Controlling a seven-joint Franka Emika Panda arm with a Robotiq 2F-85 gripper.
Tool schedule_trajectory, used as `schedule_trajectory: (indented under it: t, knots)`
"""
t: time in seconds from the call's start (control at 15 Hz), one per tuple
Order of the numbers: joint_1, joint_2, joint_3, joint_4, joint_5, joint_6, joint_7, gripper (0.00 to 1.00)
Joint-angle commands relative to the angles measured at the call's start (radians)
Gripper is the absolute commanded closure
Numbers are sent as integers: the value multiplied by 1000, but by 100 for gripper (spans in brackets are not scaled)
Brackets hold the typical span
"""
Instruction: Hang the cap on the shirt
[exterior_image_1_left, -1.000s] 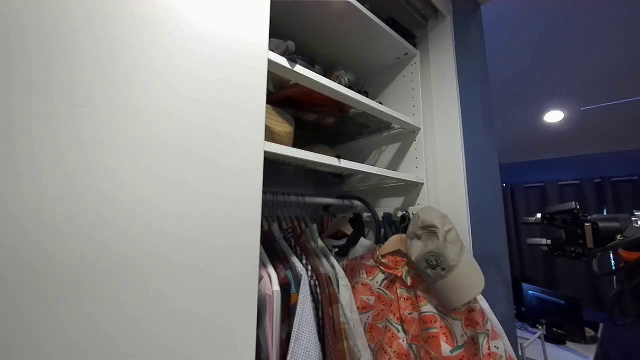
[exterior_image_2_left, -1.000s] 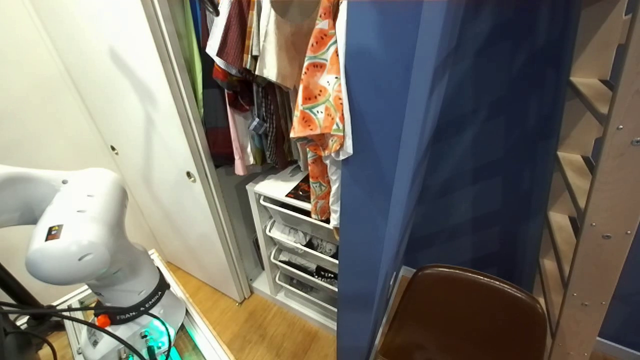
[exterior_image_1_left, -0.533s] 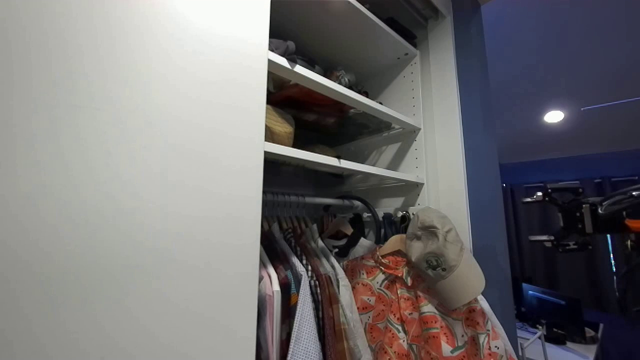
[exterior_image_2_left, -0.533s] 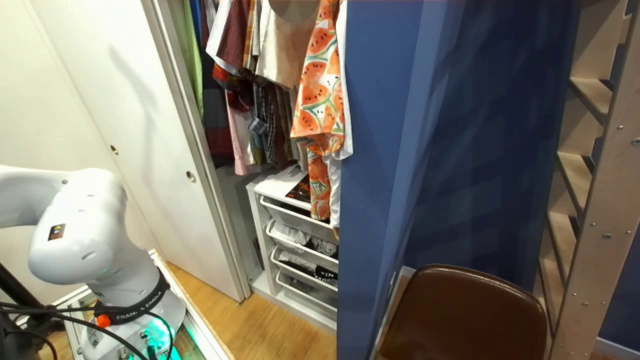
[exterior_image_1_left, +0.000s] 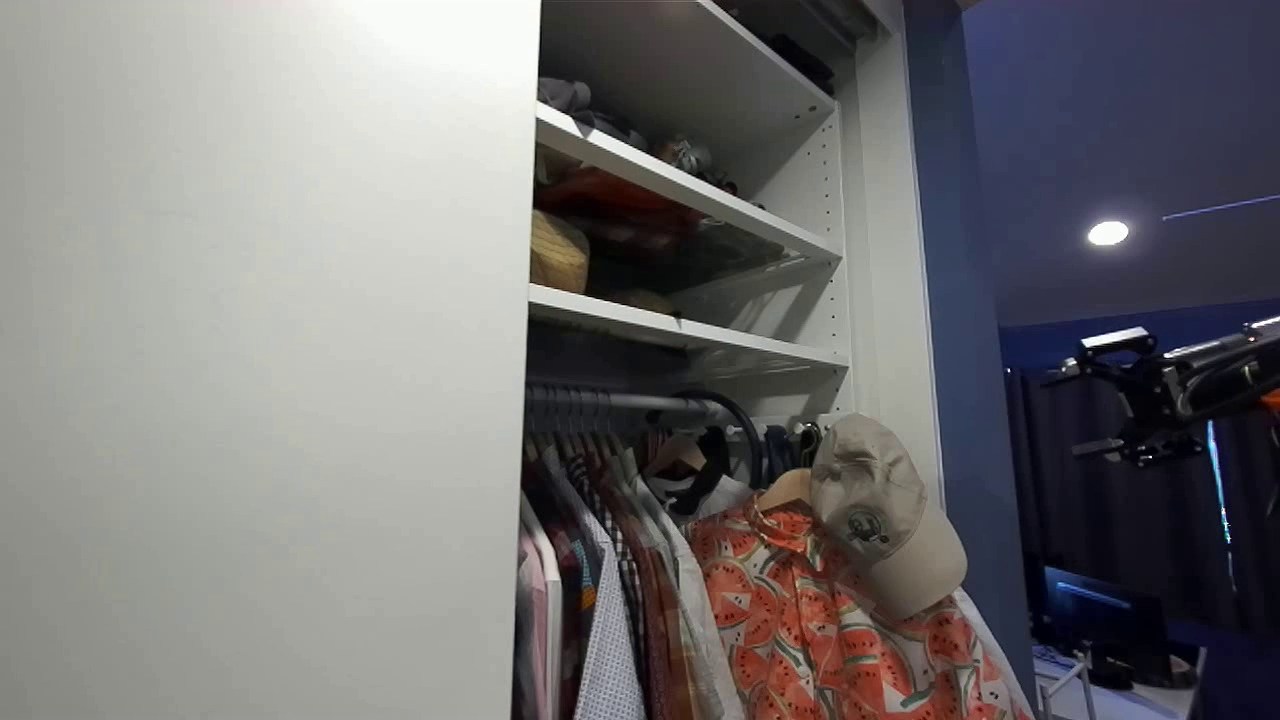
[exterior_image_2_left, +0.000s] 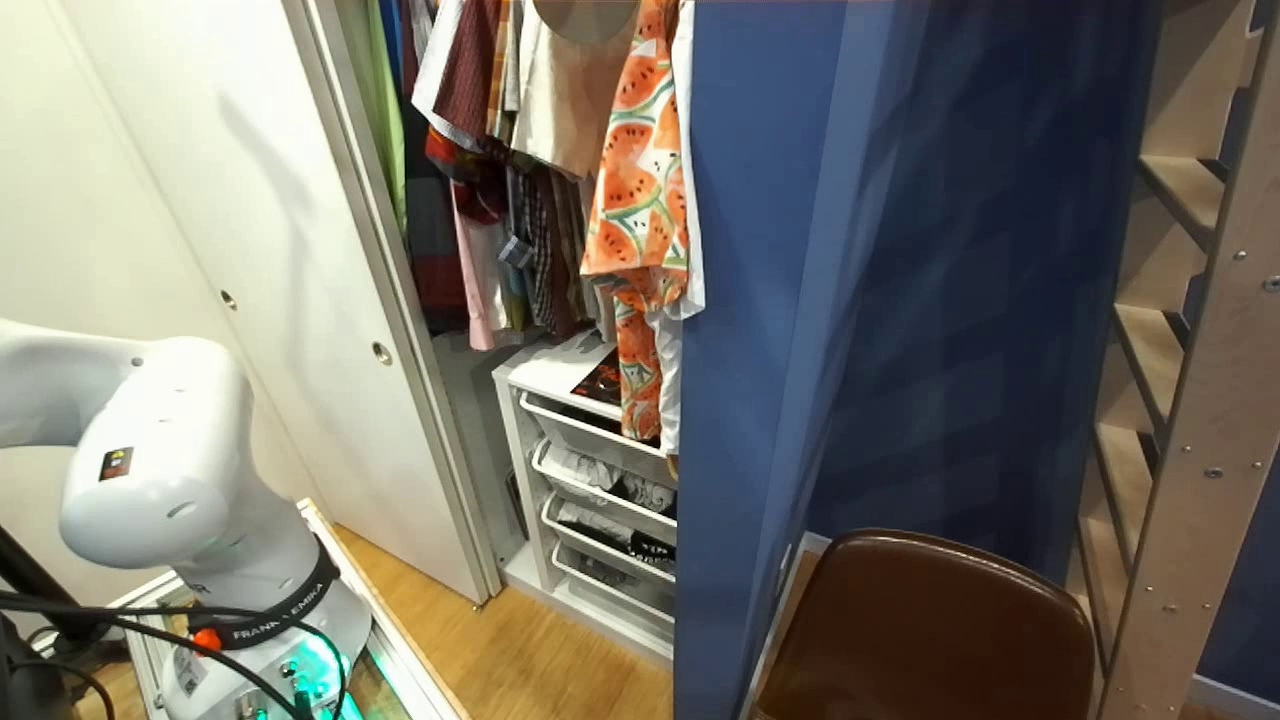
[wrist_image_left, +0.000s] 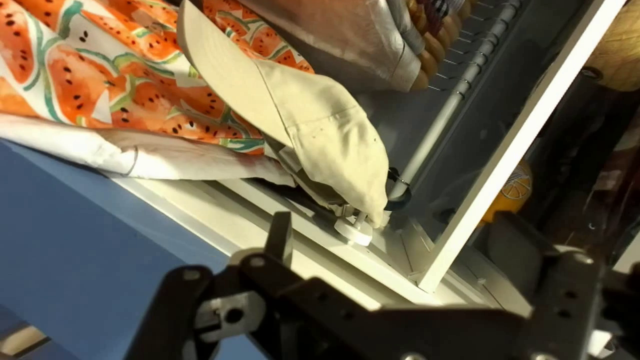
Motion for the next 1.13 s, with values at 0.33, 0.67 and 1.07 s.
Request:
schedule_trajectory:
  t: [0.33, 0.67, 1.07]
  knots:
    - [87, 41, -57, 112, -94, -135, -15, 0]
    - [100, 45, -70, 120, -94, -149, -23, 0]
    - [100, 46, -70, 120, -94, -149, -24, 0]
